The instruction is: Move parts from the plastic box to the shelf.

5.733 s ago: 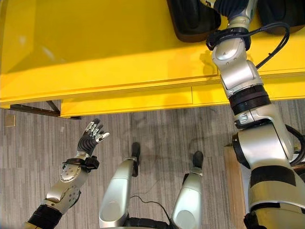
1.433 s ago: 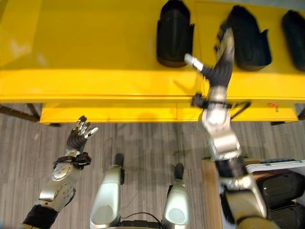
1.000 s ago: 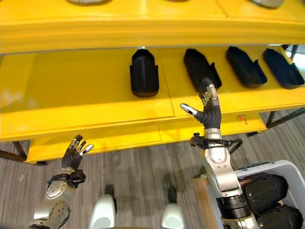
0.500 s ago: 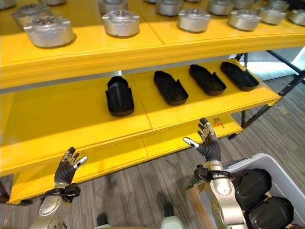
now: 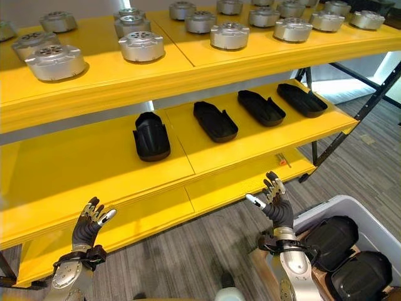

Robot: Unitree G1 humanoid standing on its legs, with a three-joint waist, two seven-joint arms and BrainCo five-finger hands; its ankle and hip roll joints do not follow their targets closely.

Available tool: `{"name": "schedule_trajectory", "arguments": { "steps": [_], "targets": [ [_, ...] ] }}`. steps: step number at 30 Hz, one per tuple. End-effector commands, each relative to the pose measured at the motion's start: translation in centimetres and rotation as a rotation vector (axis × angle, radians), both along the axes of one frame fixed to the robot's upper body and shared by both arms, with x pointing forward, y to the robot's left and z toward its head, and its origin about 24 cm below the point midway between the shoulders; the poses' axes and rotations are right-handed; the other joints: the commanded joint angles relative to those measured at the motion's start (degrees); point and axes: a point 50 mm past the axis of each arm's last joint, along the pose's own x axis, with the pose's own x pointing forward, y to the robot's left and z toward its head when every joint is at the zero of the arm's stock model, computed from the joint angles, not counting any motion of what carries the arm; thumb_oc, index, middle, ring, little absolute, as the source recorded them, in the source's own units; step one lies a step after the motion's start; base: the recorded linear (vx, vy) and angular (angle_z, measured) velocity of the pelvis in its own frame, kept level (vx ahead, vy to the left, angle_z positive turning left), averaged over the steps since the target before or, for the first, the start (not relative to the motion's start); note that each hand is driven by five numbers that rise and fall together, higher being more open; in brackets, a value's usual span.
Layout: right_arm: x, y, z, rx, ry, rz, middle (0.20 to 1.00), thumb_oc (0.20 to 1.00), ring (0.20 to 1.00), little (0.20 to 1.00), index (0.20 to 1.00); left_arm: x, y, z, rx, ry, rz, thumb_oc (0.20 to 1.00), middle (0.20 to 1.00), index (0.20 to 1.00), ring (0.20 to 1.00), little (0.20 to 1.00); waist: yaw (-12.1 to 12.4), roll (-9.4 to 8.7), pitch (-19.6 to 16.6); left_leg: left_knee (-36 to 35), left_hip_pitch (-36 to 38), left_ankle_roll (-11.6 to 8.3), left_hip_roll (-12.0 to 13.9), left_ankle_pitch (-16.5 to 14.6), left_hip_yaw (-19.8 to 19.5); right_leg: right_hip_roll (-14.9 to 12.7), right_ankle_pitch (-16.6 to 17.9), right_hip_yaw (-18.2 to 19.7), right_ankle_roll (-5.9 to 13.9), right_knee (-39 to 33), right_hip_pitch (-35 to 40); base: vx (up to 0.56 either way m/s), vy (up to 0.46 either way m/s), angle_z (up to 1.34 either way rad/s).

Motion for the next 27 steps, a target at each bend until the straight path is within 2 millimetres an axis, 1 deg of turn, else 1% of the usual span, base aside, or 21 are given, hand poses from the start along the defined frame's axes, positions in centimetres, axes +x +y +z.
{"name": "schedule_trajectory", "arguments": {
  "steps": [1, 2, 4, 6, 7, 8, 9, 10, 12, 13, 14, 15, 16, 17, 18, 20, 21, 22, 23, 24, 27],
  "targets": [
    [1.0, -2.1, 5.0, -0.108, -0.252, -0.066, 1.0, 1.0, 1.0, 1.0, 1.0, 1.8, 0.1, 2.9, 0.008, -0.18, 0.02, 1.0, 1.0, 1.0, 1.0, 1.0, -0.4, 2.22, 3.4, 1.0, -3.7, 1.96, 5.5, 10.1, -4.2, 2.2, -13.5, -0.2, -3.29, 19.4, -6.1, -0.06, -0.181, -0.19],
    [1.0, -2.1, 5.1, -0.108, -0.252, -0.067, 1.0, 1.0, 1.0, 1.0, 1.0, 1.8, 0.1, 2.9, 0.008, -0.18, 0.02, 1.0, 1.0, 1.0, 1.0, 1.0, -0.5, 2.3, 3.4, 1.0, -3.8, 1.87, 5.6, 10.2, -4.3, 2.3, -13.6, -0.4, -3.38, 19.7, -6.3, -0.1, -0.278, -0.13],
    [0.5, -2.5, 5.1, -0.128, -0.255, -0.081, 1.0, 1.0, 1.0, 1.0, 1.0, 2.2, -0.7, 2.8, -0.027, -0.189, -0.012, 1.0, 1.0, 1.0, 1.0, 1.0, 0.4, 2.13, 4.5, 1.8, -6.4, 2.64, 5.6, 15.1, -6.8, 3.6, -14.4, -1.3, -5.13, 20.4, -6.2, -0.11, -0.314, -0.01],
    [0.2, -3.0, 5.3, -0.165, -0.267, -0.123, 1.0, 1.0, 1.0, 1.0, 1.0, 3.0, -1.5, 2.8, -0.041, -0.191, -0.052, 1.0, 1.0, 1.0, 1.0, 1.0, 0.5, 1.44, 5.1, 3.3, -9.4, 3.59, 4.6, 16.8, -5.1, 3.0, -13.7, -3.9, -6.12, 18.4, -4.6, -0.1, -0.345, 0.24],
    [0.1, -2.9, 5.2, -0.148, -0.266, -0.125, 1.0, 1.0, 1.0, 1.0, 1.0, 3.3, -1.7, 2.8, -0.042, -0.194, -0.068, 1.0, 1.0, 1.0, 1.0, 1.0, 0.1, 0.81, 5.4, 4.7, -10.2, 4.15, 3.0, 14.5, -2.6, 2.5, -13.3, -5.3, -6.41, 17.1, -3.3, -0.09, -0.303, 0.77],
    [0.0, -2.8, 4.9, -0.135, -0.252, -0.12, 1.0, 1.0, 1.0, 1.0, 1.0, 3.2, -1.8, 2.9, -0.042, -0.197, -0.083, 1.0, 1.0, 1.0, 1.0, 1.0, 0.3, 0.5, 5.5, 5.7, -10.4, 4.57, 1.3, 12.6, -3.6, 2.4, -12.5, -6.0, -6.23, 15.6, -2.5, -0.1, -0.296, 0.95],
    [0.1, -2.3, 4.6, -0.113, -0.241, -0.097, 1.0, 1.0, 1.0, 1.0, 1.0, 3.1, -1.8, 2.8, -0.042, -0.197, -0.085, 1.0, 1.0, 1.0, 1.0, 1.0, 0.7, 0.17, 5.3, 7.4, -10.7, 5.78, -2.8, 8.0, -6.4, 2.5, -11.1, -6.1, -6.09, 12.8, -1.7, -0.07, -0.231, 0.76],
    [0.0, -1.8, 4.1, -0.094, -0.225, -0.066, 1.0, 1.0, 1.0, 1.0, 1.0, 2.9, -1.6, 2.8, -0.033, -0.195, -0.084, 1.0, 1.0, 1.0, 1.0, 1.0, 1.5, -0.17, 5.2, 9.2, -11.2, 6.72, -7.7, 4.7, -9.7, 2.6, -9.6, -6.0, -6.1, 10.1, -0.9, -0.03, -0.215, 0.38],
    [-0.1, -1.2, 3.6, -0.076, -0.198, -0.022, 1.0, 1.0, 1.0, 1.0, 1.0, 2.4, -1.4, 2.9, -0.029, -0.196, -0.078, 1.0, 1.0, 1.0, 1.0, 1.0, 2.1, -0.55, 4.8, 10.3, -11.0, 8.41, -14.8, 0.0, -12.7, 3.5, -7.7, -6.0, -6.17, 6.9, 0.0, 0.01, -0.171, 0.14],
    [0.0, -1.0, 3.4, -0.073, -0.189, -0.003, 1.0, 1.0, 1.0, 1.0, 1.0, 2.1, -1.3, 3.0, -0.028, -0.202, -0.064, 1.0, 1.0, 1.0, 1.0, 1.0, 3.1, -0.71, 4.7, 11.6, -10.6, 9.41, -19.0, -2.5, -15.5, 4.3, -7.1, -5.4, -6.07, 5.9, 0.2, 0.02, -0.158, -0.18],
    [0.3, -0.8, 3.3, -0.082, -0.185, 0.019, 1.0, 1.0, 1.0, 1.0, 1.0, 1.9, -1.1, 3.2, -0.021, -0.211, -0.054, 1.0, 1.0, 1.0, 1.0, 1.0, 3.9, -0.66, 4.3, 11.9, -10.0, 10.54, -22.0, -4.1, -18.1, 5.4, -6.5, -4.4, -5.99, 4.8, 0.4, 0.04, -0.141, -0.48],
    [0.4, -0.7, 3.3, -0.085, -0.183, 0.031, 1.0, 1.0, 1.0, 1.0, 1.0, 1.7, -1.1, 3.2, -0.02, -0.212, -0.053, 1.0, 1.0, 1.0, 1.0, 1.0, 4.2, -0.69, 3.9, 11.6, -9.5, 11.56, -23.6, -4.9, -20.0, 6.3, -5.9, -3.4, -5.99, 3.9, 0.4, 0.04, -0.081, -0.67],
    [0.4, -0.7, 3.3, -0.085, -0.182, 0.031, 1.0, 1.0, 1.0, 1.0, 1.0, 1.6, -1.1, 3.2, -0.02, -0.211, -0.053, 1.0, 1.0, 1.0, 1.0, 1.0, 4.3, -0.67, 3.9, 11.6, -9.3, 11.62, -23.5, -5.0, -19.9, 6.4, -5.9, -3.3, -5.98, 3.8, 0.6, 0.06, -0.088, -0.86],
    [1.2, 0.0, 3.3, -0.082, -0.194, 0.058, 1.0, 1.0, 1.0, 1.0, 1.0, 1.3, -0.9, 3.6, -0.009, -0.227, -0.041, 1.0, 1.0, 1.0, 1.0, 1.0, 6.6, -0.98, 3.6, 12.9, -9.0, 13.02, -27.8, -6.1, -29.2, 8.3, -4.9, 0.2, -6.45, 3.1, 0.5, 0.06, -0.057, -0.74],
    [1.4, 0.1, 3.4, -0.078, -0.199, 0.064, 1.0, 1.0, 1.0, 1.0, 1.0, 1.4, -0.9, 3.6, -0.012, -0.233, -0.041, 1.0, 1.0, 1.0, 1.0, 1.0, 6.8, -1.09, 3.4, 12.8, -9.7, 12.91, -28.2, -5.4, -30.5, 8.6, -4.5, 1.0, -6.45, 2.8, 0.3, 0.08, -0.061, -0.91],
    [1.5, 0.3, 3.5, -0.068, -0.204, 0.078, 1.0, 1.0, 1.0, 1.0, 1.0, 1.4, -1.1, 3.5, -0.019, -0.232, -0.053, 1.0, 1.0, 1.0, 1.0, 1.0, 6.7, -1.25, 3.2, 12.5, -9.6, 13.08, -28.5, -5.1, -30.2, 8.8, -4.1, 1.3, -6.3, 2.0, 0.9, 0.04, 0.005, -0.88],
    [1.2, 0.5, 3.4, -0.036, -0.199, 0.076, 1.0, 1.0, 1.0, 1.0, 1.0, 1.8, -1.5, 3.5, -0.043, -0.236, -0.066, 1.0, 1.0, 1.0, 1.0, 1.0, 6.0, -1.64, 2.7, 11.6, -9.2, 13.11, -27.0, -4.7, -27.5, 8.6, -4.0, 0.0, -6.15, 1.8, 1.2, 0.02, 0.029, -0.54],
    [1.0, 0.4, 3.2, -0.024, -0.189, 0.071, 1.0, 1.0, 1.0, 1.0, 1.0, 1.9, -1.6, 3.5, -0.043, -0.234, -0.073, 1.0, 1.0, 1.0, 1.0, 1.0, 5.8, -1.81, 2.6, 11.1, -9.1, 13.02, -26.5, -4.4, -26.9, 8.5, -4.1, -0.5, -6.21, 1.5, 1.2, 0.04, 0.042, -0.13],
    [0.8, 0.5, 3.0, -0.013, -0.181, 0.07, 1.0, 1.0, 1.0, 1.0, 1.0, 1.8, -1.6, 3.3, -0.043, -0.222, -0.077, 1.0, 1.0, 1.0, 1.0, 1.0, 5.8, -2.01, 2.2, 10.3, -8.7, 13.42, -26.3, -4.4, -27.1, 8.7, -4.2, -0.5, -6.31, 1.0, 1.4, 0.04, 0.032, 0.15],
    [0.8, 0.6, 2.8, -0.003, -0.173, 0.071, 1.0, 1.0, 1.0, 1.0, 1.0, 1.8, -1.7, 3.2, -0.044, -0.215, -0.078, 1.0, 1.0, 1.0, 1.0, 1.0, 6.0, -2.3, 1.8, 9.7, -8.1, 13.81, -26.4, -4.4, -27.5, 8.8, -4.0, -0.2, -6.32, 0.8, 1.6, 0.07, 0.037, 0.1],
    [0.8, 0.5, 2.7, -0.005, -0.16, 0.067, 1.0, 1.0, 1.0, 1.0, 1.0, 1.3, -1.5, 2.9, -0.043, -0.195, -0.074, 1.0, 1.0, 1.0, 1.0, 1.0, 6.0, -2.7, 1.3, 8.9, -7.3, 14.56, -26.1, -4.6, -26.2, 8.9, -3.4, 1.0, -6.09, 0.3, 2.3, 0.07, 0.053, -0.06]
  ]
}}
